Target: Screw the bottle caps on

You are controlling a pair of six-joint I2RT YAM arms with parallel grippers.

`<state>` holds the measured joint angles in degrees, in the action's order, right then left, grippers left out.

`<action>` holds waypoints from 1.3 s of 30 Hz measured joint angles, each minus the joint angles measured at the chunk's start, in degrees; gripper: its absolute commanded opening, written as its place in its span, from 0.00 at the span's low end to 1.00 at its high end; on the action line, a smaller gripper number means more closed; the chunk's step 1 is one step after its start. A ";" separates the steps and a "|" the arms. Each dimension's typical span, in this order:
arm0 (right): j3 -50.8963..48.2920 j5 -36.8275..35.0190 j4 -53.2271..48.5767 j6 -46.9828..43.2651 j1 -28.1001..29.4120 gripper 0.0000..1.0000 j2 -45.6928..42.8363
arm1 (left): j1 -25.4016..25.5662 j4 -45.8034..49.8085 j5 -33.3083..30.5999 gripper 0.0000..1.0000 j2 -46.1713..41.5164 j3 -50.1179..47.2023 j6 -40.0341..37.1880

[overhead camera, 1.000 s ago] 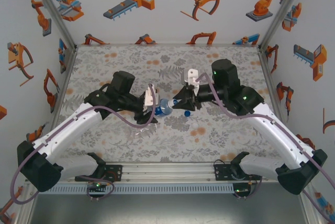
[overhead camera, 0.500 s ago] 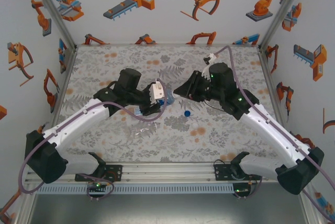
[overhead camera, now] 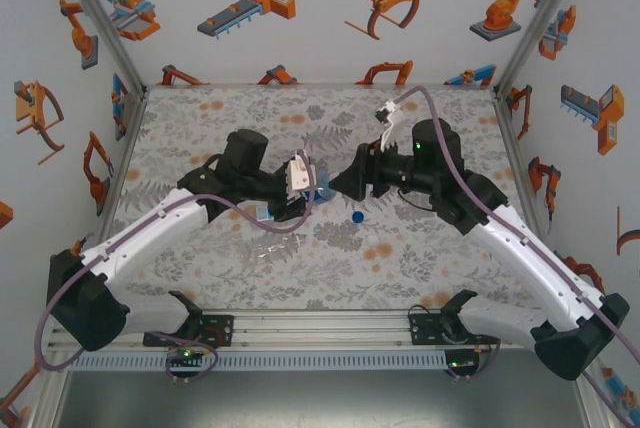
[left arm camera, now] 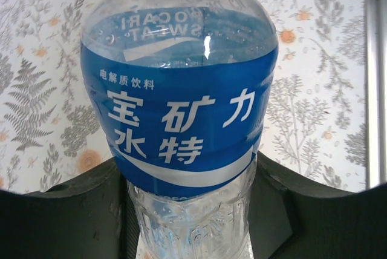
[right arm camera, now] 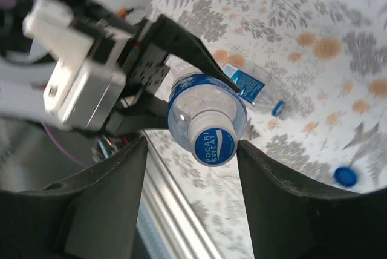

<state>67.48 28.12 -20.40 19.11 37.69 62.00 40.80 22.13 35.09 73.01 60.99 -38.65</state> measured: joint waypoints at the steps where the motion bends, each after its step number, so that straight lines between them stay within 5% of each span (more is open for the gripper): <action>1: 0.83 2.56 -1.01 -5.60 0.00 0.58 -0.13 | 0.00 0.81 1.01 0.00 -0.50 0.15 -0.39; 7: 4.33 15.87 -7.80 -34.27 0.00 0.57 -0.57 | 0.07 6.80 4.90 0.00 -2.69 1.40 -2.34; 12: 4.61 21.29 -9.49 -44.87 0.00 0.50 0.42 | 0.59 10.14 6.10 0.00 -3.30 1.60 -2.86; 39: 4.66 23.30 -10.25 -50.51 0.04 0.40 2.73 | 1.22 12.37 6.73 0.00 -3.74 1.68 -3.37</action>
<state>72.14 51.42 -30.65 -31.40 37.74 64.73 42.02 34.50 41.82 69.28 62.67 -42.02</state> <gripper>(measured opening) 0.402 0.550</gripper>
